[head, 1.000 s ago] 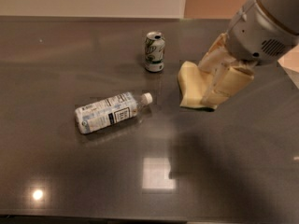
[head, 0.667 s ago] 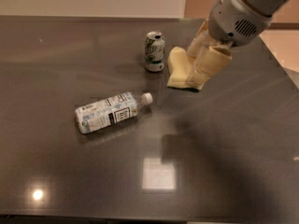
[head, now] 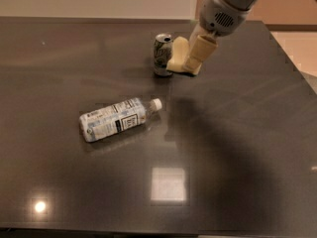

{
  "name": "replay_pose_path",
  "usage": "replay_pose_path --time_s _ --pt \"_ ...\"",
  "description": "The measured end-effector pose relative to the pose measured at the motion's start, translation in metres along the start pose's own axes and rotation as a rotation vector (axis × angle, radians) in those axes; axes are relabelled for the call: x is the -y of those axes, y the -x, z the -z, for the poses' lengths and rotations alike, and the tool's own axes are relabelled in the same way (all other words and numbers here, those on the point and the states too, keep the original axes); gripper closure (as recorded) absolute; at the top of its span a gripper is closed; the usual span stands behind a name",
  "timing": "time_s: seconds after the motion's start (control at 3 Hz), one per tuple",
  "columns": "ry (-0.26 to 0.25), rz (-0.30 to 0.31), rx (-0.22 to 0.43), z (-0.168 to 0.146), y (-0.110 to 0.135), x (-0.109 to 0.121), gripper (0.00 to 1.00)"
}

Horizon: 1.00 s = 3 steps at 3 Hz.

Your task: Move sponge near 7up can

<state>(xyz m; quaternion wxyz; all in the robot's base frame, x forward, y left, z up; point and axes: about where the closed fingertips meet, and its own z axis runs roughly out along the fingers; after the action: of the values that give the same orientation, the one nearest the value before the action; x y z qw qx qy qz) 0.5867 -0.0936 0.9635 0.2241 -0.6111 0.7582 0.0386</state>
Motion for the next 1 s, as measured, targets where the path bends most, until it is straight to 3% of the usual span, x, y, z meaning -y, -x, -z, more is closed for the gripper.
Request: replay_pose_path --time_s 0.33,1.0 --pt "-0.027 -0.039 -0.034 -0.026 -0.005 0.033 1.00" --pt "-0.034 -0.071 -0.103 -0.072 -0.016 0.063 0.59"
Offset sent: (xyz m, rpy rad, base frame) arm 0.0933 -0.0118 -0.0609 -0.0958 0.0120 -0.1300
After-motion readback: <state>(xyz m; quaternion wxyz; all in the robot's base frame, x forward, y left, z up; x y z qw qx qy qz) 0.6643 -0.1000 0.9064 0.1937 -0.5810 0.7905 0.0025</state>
